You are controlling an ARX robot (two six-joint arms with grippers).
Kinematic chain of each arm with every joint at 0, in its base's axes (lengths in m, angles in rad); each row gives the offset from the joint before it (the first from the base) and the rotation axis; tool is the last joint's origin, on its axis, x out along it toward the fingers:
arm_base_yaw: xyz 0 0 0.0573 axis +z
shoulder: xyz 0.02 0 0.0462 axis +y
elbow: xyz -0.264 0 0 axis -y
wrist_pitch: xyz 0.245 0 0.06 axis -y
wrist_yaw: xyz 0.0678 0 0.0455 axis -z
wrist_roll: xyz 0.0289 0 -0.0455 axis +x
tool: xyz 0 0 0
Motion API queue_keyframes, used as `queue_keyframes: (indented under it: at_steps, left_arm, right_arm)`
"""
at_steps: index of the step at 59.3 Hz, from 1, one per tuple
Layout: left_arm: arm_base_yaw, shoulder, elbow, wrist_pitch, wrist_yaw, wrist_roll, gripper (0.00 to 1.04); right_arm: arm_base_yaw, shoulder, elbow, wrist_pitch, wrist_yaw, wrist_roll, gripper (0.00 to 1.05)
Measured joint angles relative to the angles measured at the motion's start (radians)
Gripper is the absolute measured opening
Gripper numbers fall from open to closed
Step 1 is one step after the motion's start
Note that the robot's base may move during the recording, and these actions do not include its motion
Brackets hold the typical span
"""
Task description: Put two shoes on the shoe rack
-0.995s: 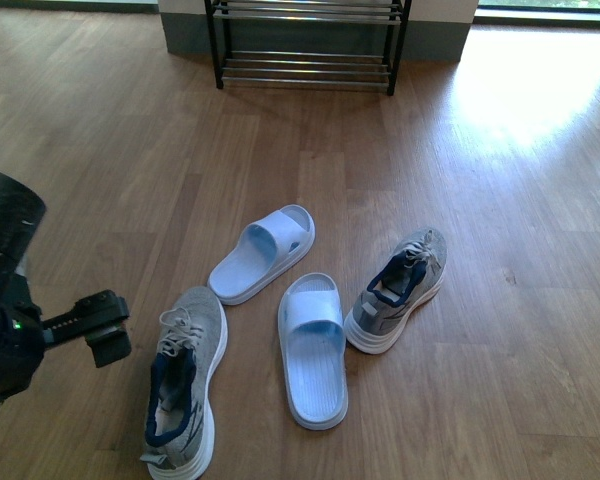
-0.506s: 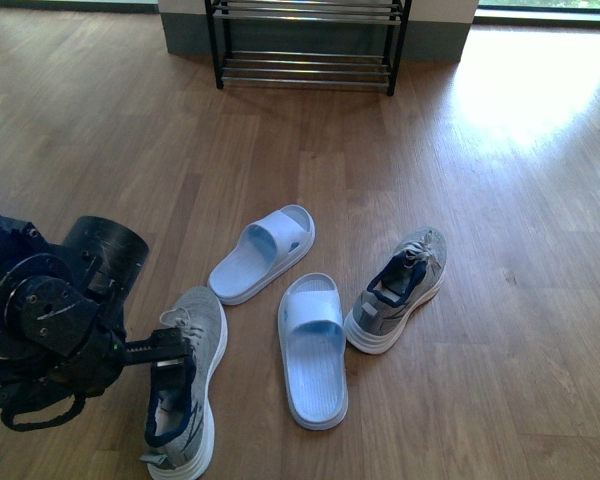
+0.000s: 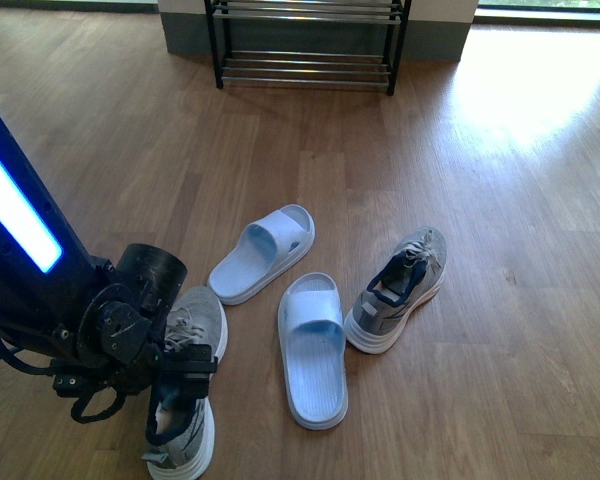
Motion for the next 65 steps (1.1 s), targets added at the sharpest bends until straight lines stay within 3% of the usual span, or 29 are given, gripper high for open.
queue_keyframes:
  at_steps: [15,51,65]
  left_arm:
    - [-0.005,0.040,0.021,0.053,-0.054,0.069,0.94]
    - [-0.001,0.060,0.019,0.069,-0.136,0.144,0.02]
    - [0.003,0.058,0.006,0.070,-0.168,0.150,0.02]
  right_arm:
    - [0.000,0.000,0.000,0.000,0.000,0.000,0.95]
    - [0.000,0.000,0.000,0.000,0.000,0.000,0.95]
    - [0.000,0.000,0.000,0.000,0.000,0.000,0.95]
